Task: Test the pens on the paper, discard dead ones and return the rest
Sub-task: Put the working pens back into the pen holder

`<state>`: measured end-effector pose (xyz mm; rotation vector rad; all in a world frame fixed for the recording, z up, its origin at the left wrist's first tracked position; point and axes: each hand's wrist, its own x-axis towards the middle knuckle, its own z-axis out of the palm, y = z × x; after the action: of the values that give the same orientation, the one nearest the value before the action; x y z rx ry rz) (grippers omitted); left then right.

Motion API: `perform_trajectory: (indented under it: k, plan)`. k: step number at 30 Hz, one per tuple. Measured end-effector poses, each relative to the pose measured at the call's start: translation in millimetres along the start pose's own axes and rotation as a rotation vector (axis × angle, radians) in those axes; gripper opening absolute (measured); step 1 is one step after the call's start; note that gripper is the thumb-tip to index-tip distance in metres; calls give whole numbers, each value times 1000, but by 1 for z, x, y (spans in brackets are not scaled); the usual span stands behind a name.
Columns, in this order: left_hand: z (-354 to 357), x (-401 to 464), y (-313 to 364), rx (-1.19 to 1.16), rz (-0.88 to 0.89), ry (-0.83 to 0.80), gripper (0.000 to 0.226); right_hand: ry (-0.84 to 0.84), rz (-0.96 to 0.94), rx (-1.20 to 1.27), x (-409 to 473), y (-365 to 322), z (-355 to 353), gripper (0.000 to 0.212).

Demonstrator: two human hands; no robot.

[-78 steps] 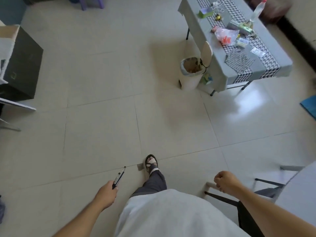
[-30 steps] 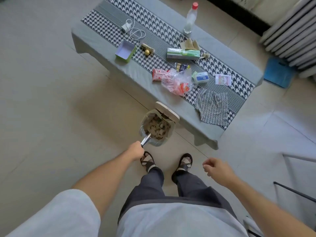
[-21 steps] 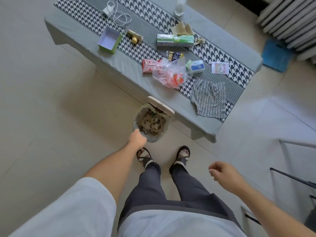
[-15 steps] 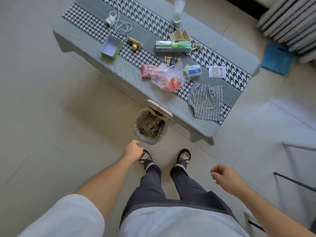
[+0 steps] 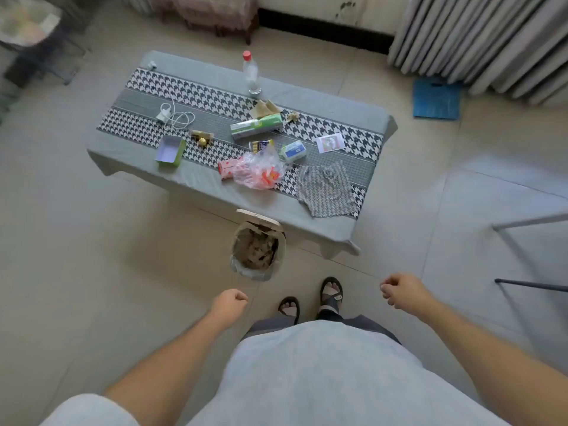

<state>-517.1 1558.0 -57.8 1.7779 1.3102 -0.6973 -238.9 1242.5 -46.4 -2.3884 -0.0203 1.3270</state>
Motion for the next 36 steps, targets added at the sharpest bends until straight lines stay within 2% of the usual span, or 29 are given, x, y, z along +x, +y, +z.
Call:
perform_trajectory:
  k: [6, 11, 17, 22, 27, 36]
  plan:
    - [11, 4, 44, 337, 242, -155, 17, 140, 177, 271, -49, 77, 32, 14]
    - [24, 4, 77, 660, 409, -269, 15, 282, 363, 524, -124, 157, 102, 15]
    - [69, -17, 117, 1098, 595, -324, 15, 438, 645, 819, -229, 257, 203, 14]
    - [156, -68, 160, 1328, 771, -370, 21, 471, 814, 1000, -298, 316, 291, 28]
    - [270, -144, 183, 1410, 845, -407, 19, 469, 895, 1246, -341, 364, 360, 26]
    - [474, -293, 154, 1375, 928, -546, 18, 582, 931, 1492, -412, 487, 392, 23]
